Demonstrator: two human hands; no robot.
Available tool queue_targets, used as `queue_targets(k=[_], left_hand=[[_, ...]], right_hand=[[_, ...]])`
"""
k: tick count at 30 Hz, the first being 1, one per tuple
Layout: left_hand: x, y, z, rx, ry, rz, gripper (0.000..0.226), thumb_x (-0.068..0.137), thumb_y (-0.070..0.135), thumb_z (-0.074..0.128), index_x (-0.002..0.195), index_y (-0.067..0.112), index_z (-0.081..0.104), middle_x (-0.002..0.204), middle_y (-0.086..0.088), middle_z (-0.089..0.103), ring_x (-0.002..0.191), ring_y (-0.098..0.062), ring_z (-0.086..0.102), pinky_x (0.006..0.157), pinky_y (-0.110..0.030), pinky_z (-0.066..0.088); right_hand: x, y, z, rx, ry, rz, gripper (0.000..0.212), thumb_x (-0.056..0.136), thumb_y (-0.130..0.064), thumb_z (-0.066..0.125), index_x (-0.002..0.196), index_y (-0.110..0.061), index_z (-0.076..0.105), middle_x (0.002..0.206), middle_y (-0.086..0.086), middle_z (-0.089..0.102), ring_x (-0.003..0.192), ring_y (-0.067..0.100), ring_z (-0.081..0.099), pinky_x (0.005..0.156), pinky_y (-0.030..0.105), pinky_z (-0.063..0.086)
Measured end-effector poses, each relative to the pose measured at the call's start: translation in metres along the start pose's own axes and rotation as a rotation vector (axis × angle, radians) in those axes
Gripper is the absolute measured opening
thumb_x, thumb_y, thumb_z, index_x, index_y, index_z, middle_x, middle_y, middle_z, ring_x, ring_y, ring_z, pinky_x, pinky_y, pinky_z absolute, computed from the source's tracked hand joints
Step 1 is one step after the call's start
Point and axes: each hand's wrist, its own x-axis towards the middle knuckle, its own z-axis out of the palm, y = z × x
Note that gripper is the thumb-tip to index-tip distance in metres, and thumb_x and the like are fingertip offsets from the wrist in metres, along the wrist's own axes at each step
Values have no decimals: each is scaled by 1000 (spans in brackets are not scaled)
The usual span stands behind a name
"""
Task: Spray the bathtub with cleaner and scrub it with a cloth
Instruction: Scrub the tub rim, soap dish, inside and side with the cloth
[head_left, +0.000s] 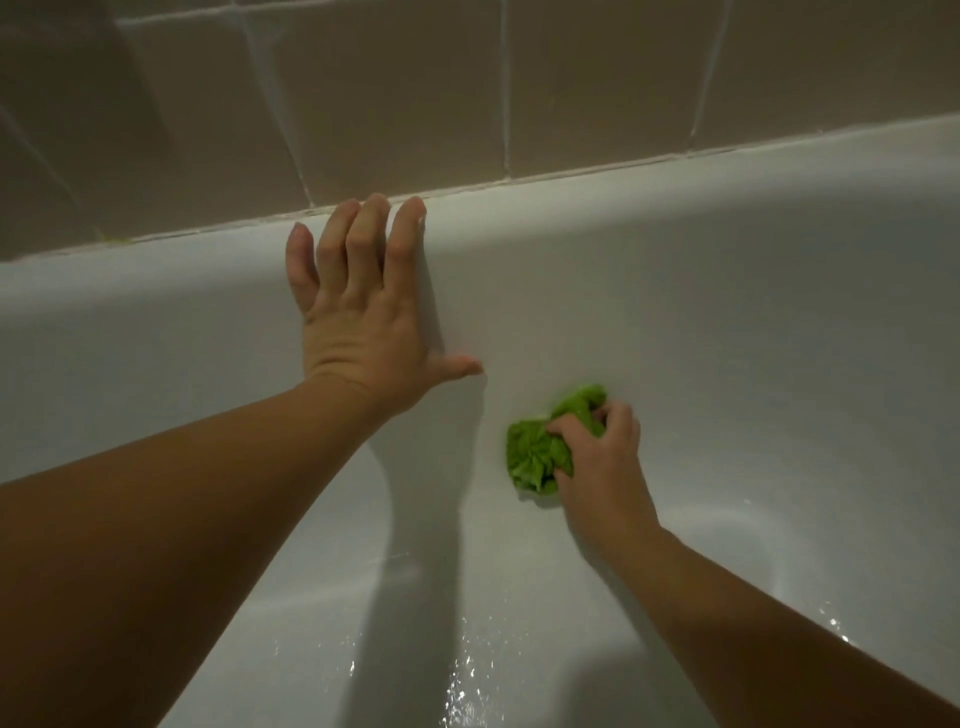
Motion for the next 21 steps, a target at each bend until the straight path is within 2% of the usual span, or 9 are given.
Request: queue_targets(k=[3, 6, 8, 11, 15, 17, 19, 21], left_hand=[[0, 3, 2, 1, 10, 7, 148, 45, 90, 75, 160, 20, 13, 155, -10, 19, 149, -32, 14, 124, -55, -1], [-1, 5, 2, -5, 3, 10, 148, 45, 89, 76, 160, 20, 14, 156, -10, 18, 149, -31, 13, 124, -55, -1], [0, 5, 1, -21, 6, 10, 148, 43, 87, 77, 159, 20, 15, 155, -8, 16, 149, -31, 14, 123, -51, -5], [1, 9, -2, -29, -10, -1, 147, 42, 85, 80, 158, 22, 16, 155, -9, 18, 148, -32, 15, 123, -51, -4], [5, 12, -4, -32, -26, -10, 147, 40, 83, 82, 158, 27, 16, 154, -11, 21, 147, -34, 16, 124, -55, 2], [6, 16, -3, -32, -19, -17, 147, 40, 84, 81, 158, 27, 17, 154, -11, 22, 147, -33, 16, 124, -56, 2], [8, 22, -1, -23, -13, -17, 144, 42, 87, 78, 158, 27, 16, 154, -12, 23, 147, -34, 17, 124, -56, 2], [8, 27, 0, -15, -14, -17, 143, 45, 89, 75, 158, 27, 15, 155, -13, 23, 147, -34, 16, 124, -57, 2]], right_hand=[[-25, 15, 22, -59, -100, 74, 60, 76, 6, 69, 114, -36, 50, 127, 6, 28, 112, 29, 41, 92, 49, 55], [-23, 10, 15, 9, -100, 95, 55, 79, 0, 70, 118, -36, 54, 130, 4, 27, 117, 30, 42, 96, 49, 53], [-2, -7, -8, 134, -3, 77, 54, 80, -3, 74, 120, -35, 59, 132, 1, 28, 119, 34, 45, 99, 50, 51], [43, -42, -57, 223, 235, -41, 57, 75, -1, 81, 123, -28, 67, 131, 8, 34, 122, 35, 47, 105, 49, 50], [76, -75, -97, 274, 397, -102, 68, 75, -4, 80, 132, -33, 58, 134, 13, 38, 124, 36, 46, 102, 39, 47], [74, -73, -93, 194, 440, -169, 62, 74, -5, 78, 127, -30, 58, 134, 18, 39, 122, 41, 45, 99, 43, 47], [64, -57, -74, 101, 416, -207, 56, 72, -6, 80, 120, -28, 63, 134, 15, 36, 119, 42, 43, 96, 49, 50], [43, -33, -48, 37, 302, -168, 53, 70, -9, 83, 117, -28, 66, 134, 8, 33, 118, 40, 42, 92, 51, 54]])
